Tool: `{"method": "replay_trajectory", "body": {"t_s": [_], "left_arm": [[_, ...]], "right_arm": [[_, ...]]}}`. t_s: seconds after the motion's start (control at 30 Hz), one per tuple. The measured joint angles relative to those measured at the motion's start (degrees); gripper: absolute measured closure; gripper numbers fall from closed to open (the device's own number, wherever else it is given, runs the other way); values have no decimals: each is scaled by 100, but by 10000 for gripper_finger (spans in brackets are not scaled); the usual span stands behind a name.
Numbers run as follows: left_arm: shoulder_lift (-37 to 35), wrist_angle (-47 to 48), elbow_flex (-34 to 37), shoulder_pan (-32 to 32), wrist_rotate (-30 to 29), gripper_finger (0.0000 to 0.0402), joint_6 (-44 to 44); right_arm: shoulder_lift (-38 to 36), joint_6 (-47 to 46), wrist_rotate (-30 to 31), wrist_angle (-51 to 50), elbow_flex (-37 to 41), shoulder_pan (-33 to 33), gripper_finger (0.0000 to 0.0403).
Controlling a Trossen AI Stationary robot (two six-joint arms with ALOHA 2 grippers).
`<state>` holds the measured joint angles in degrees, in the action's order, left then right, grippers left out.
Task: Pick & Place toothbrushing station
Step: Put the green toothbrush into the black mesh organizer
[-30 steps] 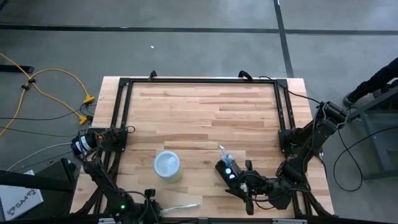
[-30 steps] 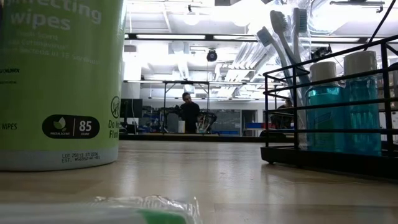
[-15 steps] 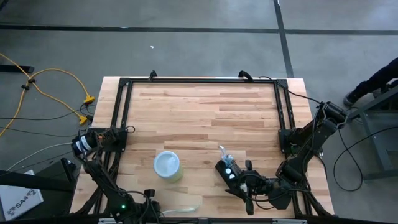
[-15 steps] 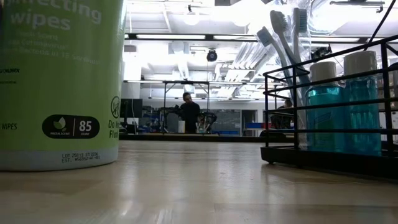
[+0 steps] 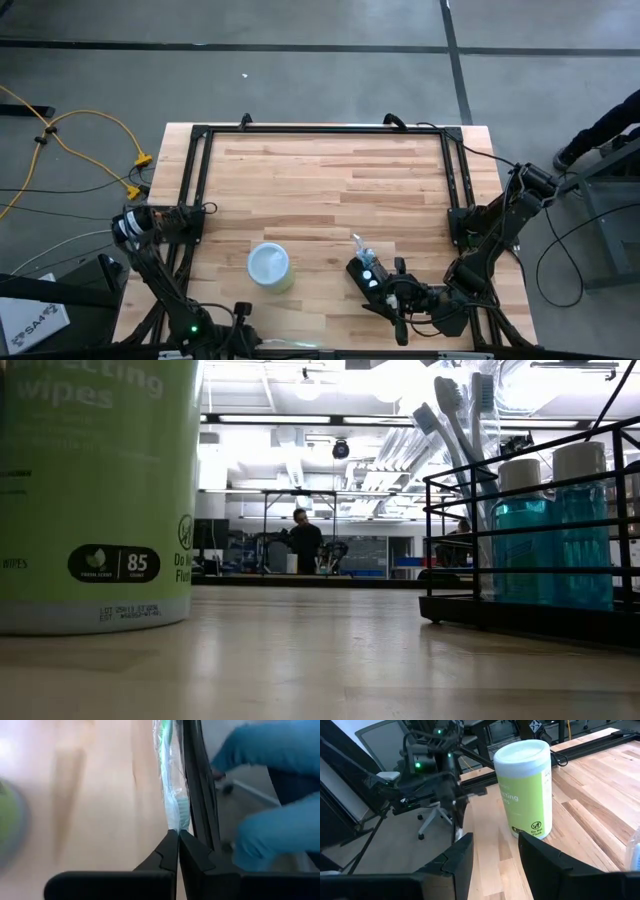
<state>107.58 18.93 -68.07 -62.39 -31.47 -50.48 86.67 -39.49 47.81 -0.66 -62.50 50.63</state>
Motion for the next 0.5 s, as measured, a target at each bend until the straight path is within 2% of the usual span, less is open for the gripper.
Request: {"method": "replay_trajectory", "body": {"t_s": [0.17,0.33,0.5], "left_arm": [[-363,1,-4,8,-491,401,661],[-650,39,-7,233,-514,401,1435],[-757,146,-79,564,-437,401,2762]], "right_arm": [[0,1,-1,2,0,0,255],[0,-118,-35,5,0,0,255],[0,-109,-415,354,0,0,255]]}}
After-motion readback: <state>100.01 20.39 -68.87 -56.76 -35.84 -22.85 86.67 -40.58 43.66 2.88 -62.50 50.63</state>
